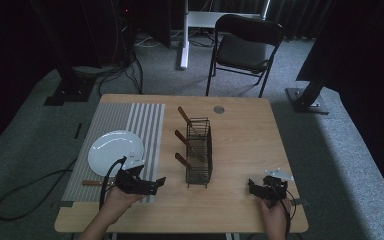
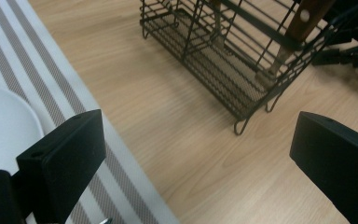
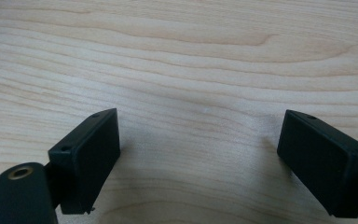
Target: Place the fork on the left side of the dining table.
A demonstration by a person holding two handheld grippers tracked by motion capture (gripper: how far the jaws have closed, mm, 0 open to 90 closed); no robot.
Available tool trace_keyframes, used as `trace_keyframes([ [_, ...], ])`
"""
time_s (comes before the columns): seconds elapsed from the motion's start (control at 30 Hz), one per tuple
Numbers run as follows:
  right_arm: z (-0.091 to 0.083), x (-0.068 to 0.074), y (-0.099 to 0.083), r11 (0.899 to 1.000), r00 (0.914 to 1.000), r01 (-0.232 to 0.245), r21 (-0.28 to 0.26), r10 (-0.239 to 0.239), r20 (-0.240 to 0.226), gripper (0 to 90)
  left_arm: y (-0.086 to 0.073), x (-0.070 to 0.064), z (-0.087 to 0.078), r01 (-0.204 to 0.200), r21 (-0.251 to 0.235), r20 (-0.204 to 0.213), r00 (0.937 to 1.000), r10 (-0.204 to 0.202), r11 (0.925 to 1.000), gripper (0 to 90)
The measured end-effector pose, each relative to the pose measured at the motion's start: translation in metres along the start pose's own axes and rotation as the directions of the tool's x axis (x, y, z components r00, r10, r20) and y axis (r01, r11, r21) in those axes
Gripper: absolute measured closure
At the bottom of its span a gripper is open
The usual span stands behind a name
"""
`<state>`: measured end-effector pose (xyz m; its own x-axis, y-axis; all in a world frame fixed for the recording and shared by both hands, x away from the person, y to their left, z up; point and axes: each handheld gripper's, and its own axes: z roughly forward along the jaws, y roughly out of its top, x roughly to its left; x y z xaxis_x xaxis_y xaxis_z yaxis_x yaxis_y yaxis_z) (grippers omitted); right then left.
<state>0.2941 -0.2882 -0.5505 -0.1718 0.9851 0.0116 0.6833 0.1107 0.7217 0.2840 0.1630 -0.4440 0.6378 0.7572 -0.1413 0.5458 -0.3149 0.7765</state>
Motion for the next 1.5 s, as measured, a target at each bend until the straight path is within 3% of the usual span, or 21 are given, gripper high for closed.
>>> trace_keyframes([
  [0.37, 0.000, 0.000, 0.000, 1.000, 1.0000, 0.001, 0.000, -0.001, 0.000, 12.6, 0.021, -0.007, 0.010, -0.004, -0.015, 0.032, 0.9995, 0.004, 0.9999, 3.5],
  [0.7, 0.000, 0.000, 0.000, 1.000, 1.0000, -0.001, 0.000, 0.001, 0.000, 12.6, 0.045, -0.013, 0.019, 0.016, -0.028, 0.050, 0.9987, -0.014, 0.9995, 4.2],
  [0.8, 0.000, 0.000, 0.000, 1.000, 1.0000, -0.001, 0.000, 0.001, 0.000, 12.6, 0.048, -0.020, 0.021, -0.002, -0.024, 0.062, 0.9980, 0.004, 0.9997, 4.2],
  [0.93, 0.000, 0.000, 0.000, 1.000, 1.0000, 0.000, 0.000, 0.000, 0.000, 12.6, 0.050, -0.024, 0.024, 0.013, -0.025, 0.077, 0.9970, -0.011, 0.9996, 6.5],
  [1.0, 0.000, 0.000, 0.000, 1.000, 1.0000, -0.001, 0.000, 0.001, 0.000, 12.7, 0.049, -0.028, 0.025, 0.030, -0.035, 0.103, 0.9943, -0.026, 0.9989, 14.4],
  [1.07, 0.000, 0.000, 0.000, 1.000, 1.0000, -0.002, 0.000, 0.002, 0.000, 12.7, 0.049, -0.031, 0.027, 0.026, -0.038, 0.103, 0.9944, -0.022, 0.9990, 15.9],
  [1.2, 0.000, 0.000, 0.000, 1.000, 1.0000, 0.000, 0.000, 0.000, 0.000, 12.6, 0.051, -0.033, 0.028, 0.041, -0.061, 0.142, 0.9893, -0.031, 0.9973, 33.2],
  [1.5, 0.000, 0.000, 0.000, 1.000, 1.0000, 0.000, 0.000, 0.000, 0.000, 12.6, 0.054, -0.041, 0.033, 0.034, -0.045, 0.142, 0.9894, -0.028, 0.9984, 59.1],
])
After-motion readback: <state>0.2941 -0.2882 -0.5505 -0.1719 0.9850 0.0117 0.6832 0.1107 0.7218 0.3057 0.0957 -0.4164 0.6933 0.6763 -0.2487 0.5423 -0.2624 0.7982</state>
